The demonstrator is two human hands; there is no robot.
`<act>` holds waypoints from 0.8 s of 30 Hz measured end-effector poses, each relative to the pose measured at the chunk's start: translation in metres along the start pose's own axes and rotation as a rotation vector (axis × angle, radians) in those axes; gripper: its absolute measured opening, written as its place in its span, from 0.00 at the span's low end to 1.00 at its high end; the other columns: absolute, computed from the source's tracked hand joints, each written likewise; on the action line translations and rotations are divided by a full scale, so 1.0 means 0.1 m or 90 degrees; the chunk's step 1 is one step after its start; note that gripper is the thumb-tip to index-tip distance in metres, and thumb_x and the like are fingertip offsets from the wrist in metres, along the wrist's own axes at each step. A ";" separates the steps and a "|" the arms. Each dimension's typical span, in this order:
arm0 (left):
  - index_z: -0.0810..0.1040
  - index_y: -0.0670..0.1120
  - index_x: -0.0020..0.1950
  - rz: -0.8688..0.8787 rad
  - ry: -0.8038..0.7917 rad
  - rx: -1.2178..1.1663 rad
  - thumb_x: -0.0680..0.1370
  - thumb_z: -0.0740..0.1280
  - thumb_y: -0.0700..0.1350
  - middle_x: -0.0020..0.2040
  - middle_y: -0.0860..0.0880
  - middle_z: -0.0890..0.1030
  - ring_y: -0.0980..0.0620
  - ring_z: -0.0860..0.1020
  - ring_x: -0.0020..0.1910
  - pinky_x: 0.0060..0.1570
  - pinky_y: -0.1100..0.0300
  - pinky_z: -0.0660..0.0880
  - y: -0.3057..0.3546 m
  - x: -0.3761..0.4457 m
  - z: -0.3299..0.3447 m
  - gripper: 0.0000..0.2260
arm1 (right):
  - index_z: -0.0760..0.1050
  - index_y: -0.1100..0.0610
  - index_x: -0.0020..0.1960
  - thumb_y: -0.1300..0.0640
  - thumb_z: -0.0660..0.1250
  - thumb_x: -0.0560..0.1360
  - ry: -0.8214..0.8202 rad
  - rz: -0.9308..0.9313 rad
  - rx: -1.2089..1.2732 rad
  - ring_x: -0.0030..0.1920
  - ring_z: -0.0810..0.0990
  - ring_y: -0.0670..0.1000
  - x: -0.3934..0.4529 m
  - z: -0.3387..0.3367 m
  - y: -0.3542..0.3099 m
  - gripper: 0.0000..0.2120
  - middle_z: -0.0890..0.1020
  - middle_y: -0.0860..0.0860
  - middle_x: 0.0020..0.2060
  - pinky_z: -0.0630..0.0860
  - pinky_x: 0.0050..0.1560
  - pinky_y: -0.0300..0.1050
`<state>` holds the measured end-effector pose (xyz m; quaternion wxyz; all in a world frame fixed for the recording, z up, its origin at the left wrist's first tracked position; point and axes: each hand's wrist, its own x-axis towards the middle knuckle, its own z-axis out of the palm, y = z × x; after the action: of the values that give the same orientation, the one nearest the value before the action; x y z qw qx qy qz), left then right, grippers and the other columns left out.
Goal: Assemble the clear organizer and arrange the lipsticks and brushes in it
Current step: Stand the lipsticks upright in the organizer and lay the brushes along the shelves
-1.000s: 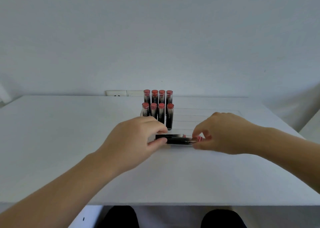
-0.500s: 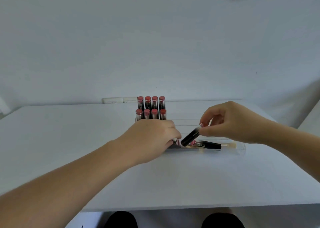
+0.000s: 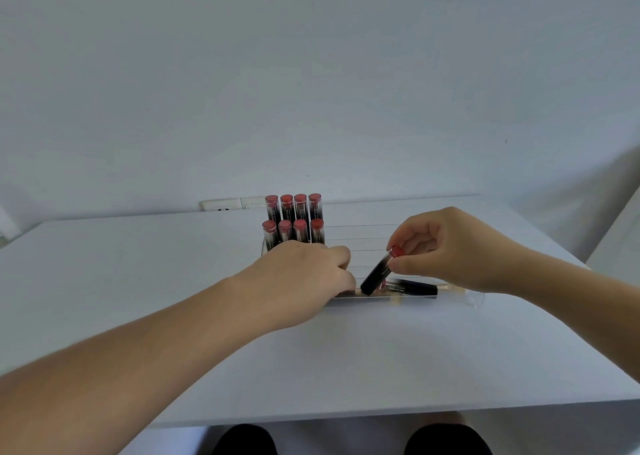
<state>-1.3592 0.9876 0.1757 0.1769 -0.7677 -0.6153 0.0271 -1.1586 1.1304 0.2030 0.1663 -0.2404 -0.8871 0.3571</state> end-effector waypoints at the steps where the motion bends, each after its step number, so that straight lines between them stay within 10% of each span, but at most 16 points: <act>1: 0.81 0.53 0.58 -0.006 0.008 -0.003 0.77 0.65 0.35 0.48 0.51 0.74 0.47 0.78 0.43 0.31 0.55 0.64 0.01 -0.02 -0.01 0.16 | 0.83 0.48 0.44 0.53 0.77 0.70 0.004 0.000 0.000 0.40 0.85 0.41 0.01 0.00 0.00 0.05 0.87 0.41 0.39 0.75 0.42 0.29; 12: 0.87 0.50 0.54 -0.202 0.325 -0.244 0.77 0.75 0.40 0.48 0.56 0.82 0.63 0.70 0.36 0.35 0.67 0.68 -0.08 -0.50 0.04 0.08 | 0.83 0.45 0.45 0.53 0.76 0.72 0.062 -0.044 0.046 0.42 0.85 0.39 0.08 0.21 -0.10 0.04 0.86 0.39 0.40 0.75 0.45 0.31; 24: 0.86 0.51 0.55 -0.322 0.431 -0.372 0.76 0.75 0.41 0.48 0.58 0.81 0.52 0.74 0.34 0.39 0.71 0.69 -0.29 -0.76 0.33 0.09 | 0.83 0.46 0.52 0.57 0.74 0.75 0.112 -0.122 0.119 0.42 0.84 0.39 0.26 0.70 -0.31 0.08 0.85 0.39 0.42 0.77 0.39 0.31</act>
<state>-1.4126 0.9282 0.1406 0.1451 -0.5781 -0.6717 -0.4399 -1.2224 1.0862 0.1805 0.2985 -0.1690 -0.8509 0.3978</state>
